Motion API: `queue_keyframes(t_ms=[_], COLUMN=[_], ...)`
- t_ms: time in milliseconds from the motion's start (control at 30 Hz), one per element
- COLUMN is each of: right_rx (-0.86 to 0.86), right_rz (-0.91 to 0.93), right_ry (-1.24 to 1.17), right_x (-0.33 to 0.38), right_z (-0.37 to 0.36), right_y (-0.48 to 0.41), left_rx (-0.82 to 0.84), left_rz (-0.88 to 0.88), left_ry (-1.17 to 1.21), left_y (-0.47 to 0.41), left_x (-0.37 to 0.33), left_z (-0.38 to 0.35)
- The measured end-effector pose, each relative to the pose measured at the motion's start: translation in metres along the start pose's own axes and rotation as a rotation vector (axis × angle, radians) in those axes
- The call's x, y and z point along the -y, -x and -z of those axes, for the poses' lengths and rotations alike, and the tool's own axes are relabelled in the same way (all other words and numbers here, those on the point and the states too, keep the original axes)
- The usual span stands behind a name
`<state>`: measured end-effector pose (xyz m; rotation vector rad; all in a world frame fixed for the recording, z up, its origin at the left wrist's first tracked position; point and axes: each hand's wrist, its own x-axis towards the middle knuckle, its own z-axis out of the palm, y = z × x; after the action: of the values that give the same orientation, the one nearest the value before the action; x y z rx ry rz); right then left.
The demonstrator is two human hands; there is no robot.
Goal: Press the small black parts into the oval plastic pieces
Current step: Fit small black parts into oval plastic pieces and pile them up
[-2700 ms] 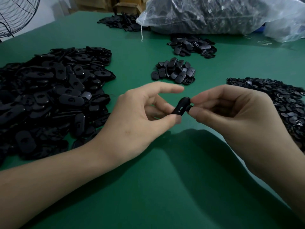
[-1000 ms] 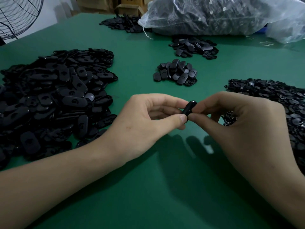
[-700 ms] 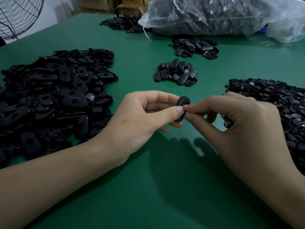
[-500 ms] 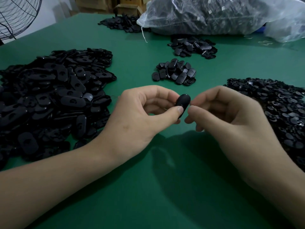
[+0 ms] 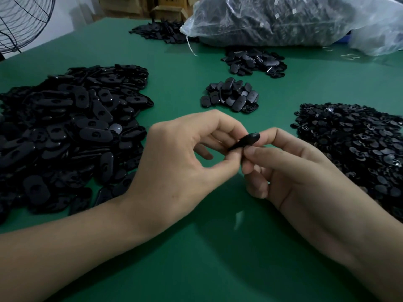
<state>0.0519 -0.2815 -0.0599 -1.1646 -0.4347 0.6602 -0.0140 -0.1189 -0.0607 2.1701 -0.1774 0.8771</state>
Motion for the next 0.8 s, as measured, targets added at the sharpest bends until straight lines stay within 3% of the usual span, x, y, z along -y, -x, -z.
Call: queue_keyframes(t_ms=[500,600,800], right_rx=[0.119,0.133,0.044], right_rz=[-0.103,-0.106,-0.005], right_ry=[-0.169,-0.169,-0.095], right_x=[0.0011,0.0020,0.0007], right_z=[0.0065,0.0062,0.0000], right_y=[-0.0018,-0.0005,-0.0003], left_rx=[-0.072,-0.079,-0.038], left_rz=[-0.417,-0.419,-0.242], left_ry=[-0.326,-0.332,-0.236], left_y=[0.0010,0.0008,-0.0036], left_x=[0.0059,0.0065,0.0070], left_z=[0.0086,0.0091,0.0053])
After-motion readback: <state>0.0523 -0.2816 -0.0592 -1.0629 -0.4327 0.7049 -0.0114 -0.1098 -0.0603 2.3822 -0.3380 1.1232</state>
